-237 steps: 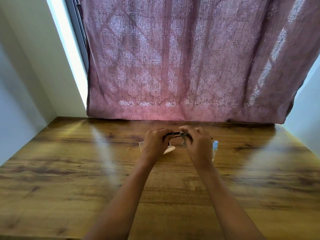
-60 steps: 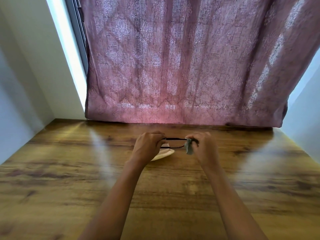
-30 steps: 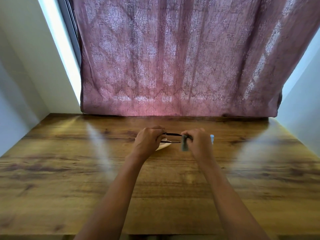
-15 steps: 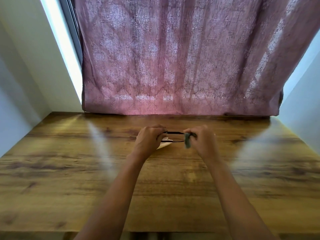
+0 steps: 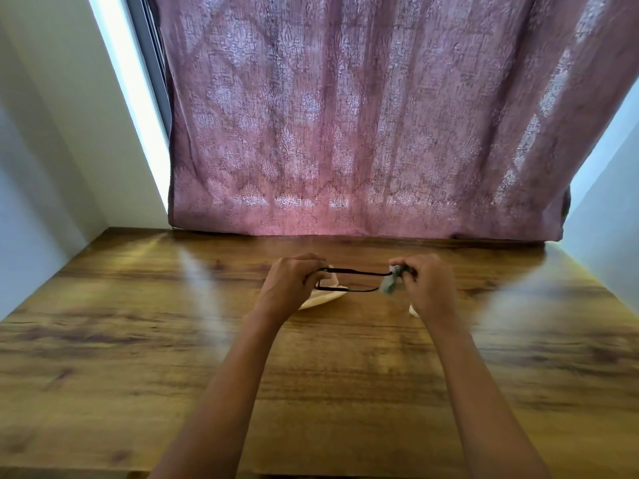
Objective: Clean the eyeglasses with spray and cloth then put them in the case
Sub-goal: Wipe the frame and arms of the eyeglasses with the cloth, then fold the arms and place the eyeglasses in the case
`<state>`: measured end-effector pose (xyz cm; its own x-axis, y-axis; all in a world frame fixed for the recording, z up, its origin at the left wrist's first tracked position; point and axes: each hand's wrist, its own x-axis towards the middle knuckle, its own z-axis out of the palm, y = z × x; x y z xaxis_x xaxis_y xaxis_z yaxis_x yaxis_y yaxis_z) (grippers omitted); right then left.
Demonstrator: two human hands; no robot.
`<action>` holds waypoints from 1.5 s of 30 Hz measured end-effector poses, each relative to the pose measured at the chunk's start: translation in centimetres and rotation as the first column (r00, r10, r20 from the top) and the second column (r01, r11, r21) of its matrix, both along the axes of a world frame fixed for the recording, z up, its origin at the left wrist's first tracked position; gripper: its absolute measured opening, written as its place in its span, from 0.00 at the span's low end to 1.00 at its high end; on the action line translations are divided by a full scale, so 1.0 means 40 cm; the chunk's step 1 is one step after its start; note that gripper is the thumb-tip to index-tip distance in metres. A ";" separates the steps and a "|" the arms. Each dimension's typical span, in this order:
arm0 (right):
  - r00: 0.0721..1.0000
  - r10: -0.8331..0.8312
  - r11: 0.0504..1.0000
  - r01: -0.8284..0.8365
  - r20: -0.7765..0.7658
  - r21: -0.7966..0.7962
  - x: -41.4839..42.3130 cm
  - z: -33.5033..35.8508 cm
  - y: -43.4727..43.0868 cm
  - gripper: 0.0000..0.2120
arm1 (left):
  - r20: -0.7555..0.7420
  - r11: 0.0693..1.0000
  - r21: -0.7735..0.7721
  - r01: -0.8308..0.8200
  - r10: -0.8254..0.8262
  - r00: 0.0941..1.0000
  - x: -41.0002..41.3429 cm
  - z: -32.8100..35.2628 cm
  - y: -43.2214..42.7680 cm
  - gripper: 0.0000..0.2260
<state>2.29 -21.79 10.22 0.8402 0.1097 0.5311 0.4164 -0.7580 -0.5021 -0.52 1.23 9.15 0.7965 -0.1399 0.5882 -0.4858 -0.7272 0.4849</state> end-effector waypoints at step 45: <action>0.871 -0.223 0.964 0.264 -0.438 0.034 -0.072 -0.263 0.021 0.10 | -0.243 0.494 -0.842 -0.219 0.016 0.970 0.009 -0.102 0.004 0.07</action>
<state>-0.58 -20.95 -0.30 0.9808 -0.1590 0.1127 -0.0459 -0.7504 -0.6594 -0.16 1.41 5.07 0.8656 0.4553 0.2083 -0.2606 0.0544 0.9639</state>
